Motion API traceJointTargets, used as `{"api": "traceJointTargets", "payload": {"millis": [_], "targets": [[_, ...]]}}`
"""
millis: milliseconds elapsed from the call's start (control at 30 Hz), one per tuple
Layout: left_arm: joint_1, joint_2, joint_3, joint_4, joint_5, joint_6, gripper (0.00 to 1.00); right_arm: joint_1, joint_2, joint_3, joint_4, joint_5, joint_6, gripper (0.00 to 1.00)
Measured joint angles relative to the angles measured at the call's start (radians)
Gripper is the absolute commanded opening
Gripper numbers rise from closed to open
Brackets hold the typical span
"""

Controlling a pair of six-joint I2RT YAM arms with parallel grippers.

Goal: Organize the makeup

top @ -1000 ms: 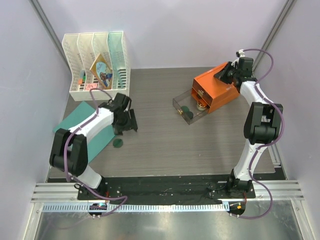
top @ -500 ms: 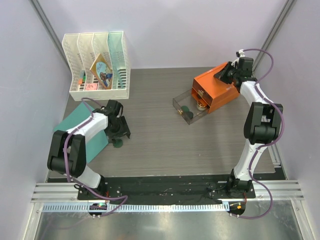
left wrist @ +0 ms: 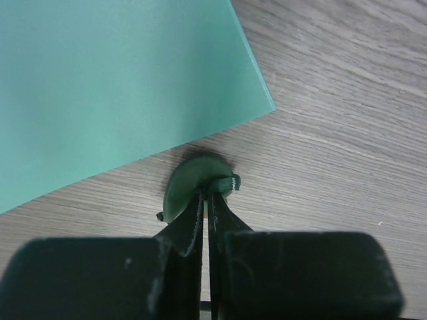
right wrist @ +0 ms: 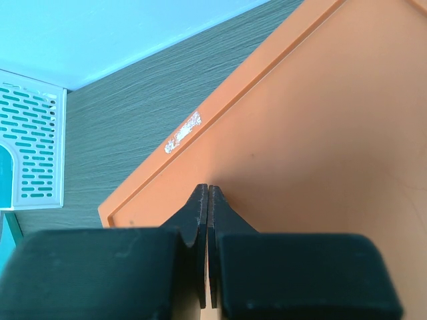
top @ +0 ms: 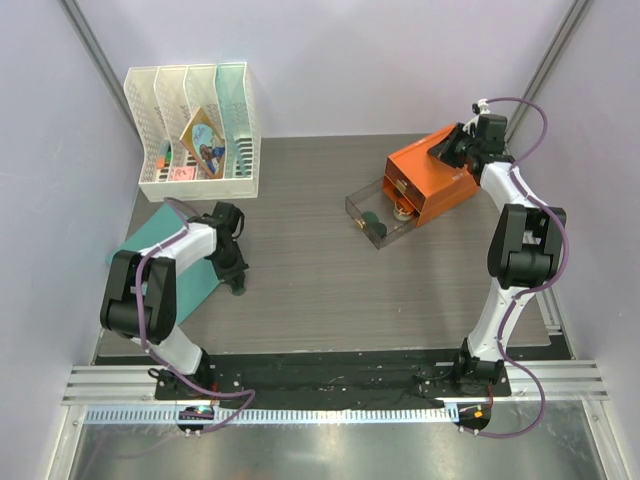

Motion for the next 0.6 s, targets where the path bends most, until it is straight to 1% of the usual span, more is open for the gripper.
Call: {"api": "traceJointTargets", "payload": {"millis": [133, 233, 467, 600], "targets": [[-0.004, 0.0, 0.018, -0.008, 0.016, 0.007, 0.0, -0.001, 0.001, 0.0, 0.0, -0.003, 0.0, 0.01], [-0.034, 0.0, 0.077, -0.012, 0.037, 0.008, 0.0, -0.001, 0.002, 0.003, -0.001, -0.005, 0.0, 0.01], [-0.168, 0.006, 0.332, -0.006, 0.05, 0.009, 0.0, -0.002, 0.002, 0.003, -0.002, -0.006, 0.0, 0.01], [-0.252, 0.089, 0.504, 0.0, 0.072, 0.008, 0.0, -0.002, 0.002, 0.004, -0.002, -0.006, 0.0, 0.01]]}}
